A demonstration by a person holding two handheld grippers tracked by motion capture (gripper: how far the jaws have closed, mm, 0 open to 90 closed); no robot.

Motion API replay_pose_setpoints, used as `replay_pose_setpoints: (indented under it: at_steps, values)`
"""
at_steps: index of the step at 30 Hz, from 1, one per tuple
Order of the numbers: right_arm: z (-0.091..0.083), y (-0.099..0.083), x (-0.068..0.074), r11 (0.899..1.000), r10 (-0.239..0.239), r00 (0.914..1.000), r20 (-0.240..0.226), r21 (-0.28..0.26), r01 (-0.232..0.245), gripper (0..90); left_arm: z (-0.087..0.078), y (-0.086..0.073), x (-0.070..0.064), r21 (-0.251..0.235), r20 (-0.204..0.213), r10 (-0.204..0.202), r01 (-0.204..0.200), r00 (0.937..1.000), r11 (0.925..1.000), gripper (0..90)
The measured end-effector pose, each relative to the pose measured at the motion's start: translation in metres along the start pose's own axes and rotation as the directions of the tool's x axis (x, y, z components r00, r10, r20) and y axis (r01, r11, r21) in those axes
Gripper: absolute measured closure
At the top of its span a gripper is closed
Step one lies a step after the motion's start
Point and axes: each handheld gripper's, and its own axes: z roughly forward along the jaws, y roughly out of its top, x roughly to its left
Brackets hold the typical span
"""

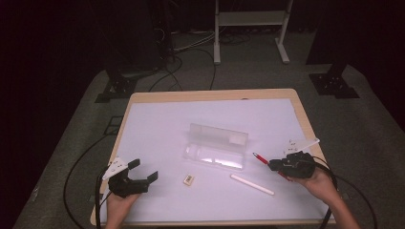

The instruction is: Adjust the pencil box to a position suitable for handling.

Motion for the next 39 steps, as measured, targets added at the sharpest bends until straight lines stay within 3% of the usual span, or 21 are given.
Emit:
replay_pose_setpoints:
  at_steps: [11,26,39]
  values:
    - [-0.004,0.023,0.005,0.999,-0.047,0.9988,-0.012,-0.008,0.047,78.6,0.0,0.0,0.001,0.006,0.001,0.002,-0.002,1.0,1.0,2.9]
    - [0.002,0.044,0.01,0.997,-0.073,0.9963,-0.046,0.003,0.073,78.6,0.001,-0.002,0.004,0.013,0.001,0.006,-0.006,1.0,0.9999,2.8]
    - [0.005,0.071,0.017,0.992,-0.128,0.99,-0.06,-0.011,0.127,78.7,0.0,-0.002,0.005,0.008,0.0,0.003,-0.003,1.0,1.0,2.9]
